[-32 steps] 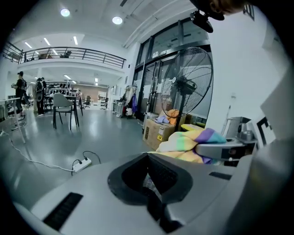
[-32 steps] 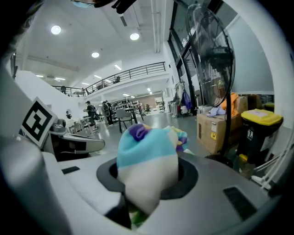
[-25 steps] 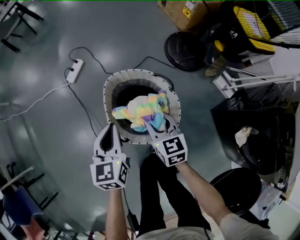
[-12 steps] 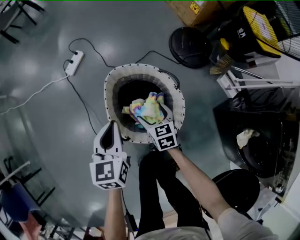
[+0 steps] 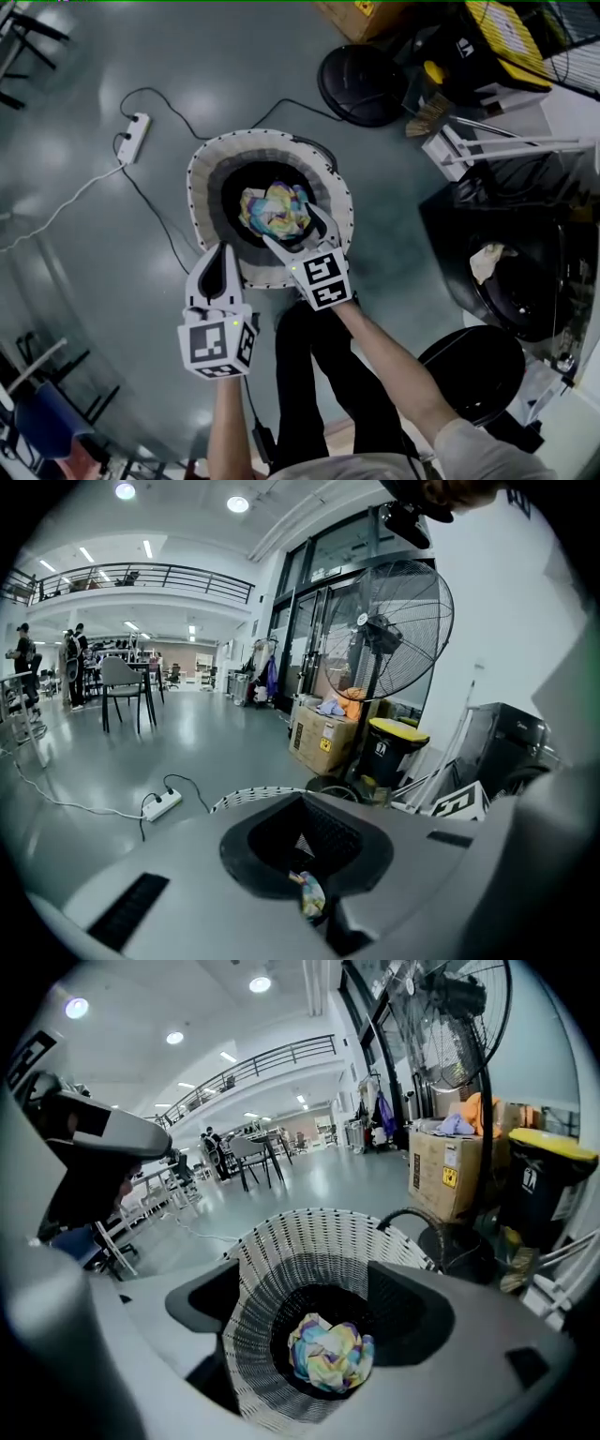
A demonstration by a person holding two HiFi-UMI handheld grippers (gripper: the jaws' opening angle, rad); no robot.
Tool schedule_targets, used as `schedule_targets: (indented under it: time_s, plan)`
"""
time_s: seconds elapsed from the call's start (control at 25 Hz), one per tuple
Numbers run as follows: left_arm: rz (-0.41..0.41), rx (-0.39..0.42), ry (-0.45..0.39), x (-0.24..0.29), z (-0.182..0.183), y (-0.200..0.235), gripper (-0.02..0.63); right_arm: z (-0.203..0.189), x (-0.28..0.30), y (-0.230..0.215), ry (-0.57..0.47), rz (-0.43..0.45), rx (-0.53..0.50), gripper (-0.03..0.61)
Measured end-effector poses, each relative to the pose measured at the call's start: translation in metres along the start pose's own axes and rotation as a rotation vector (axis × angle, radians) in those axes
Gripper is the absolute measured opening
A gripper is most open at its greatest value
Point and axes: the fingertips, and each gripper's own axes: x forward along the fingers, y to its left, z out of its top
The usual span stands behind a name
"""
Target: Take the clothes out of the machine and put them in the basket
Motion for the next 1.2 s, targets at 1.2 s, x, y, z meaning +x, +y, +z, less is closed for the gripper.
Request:
schedule_targets:
  time_s: [1.2]
  plan:
    - [-0.736,0.411,0.181,0.041,-0.095,-0.459,0.017,-0.203,-0.407,-0.308,-0.209,-0.836,0.485,0.437]
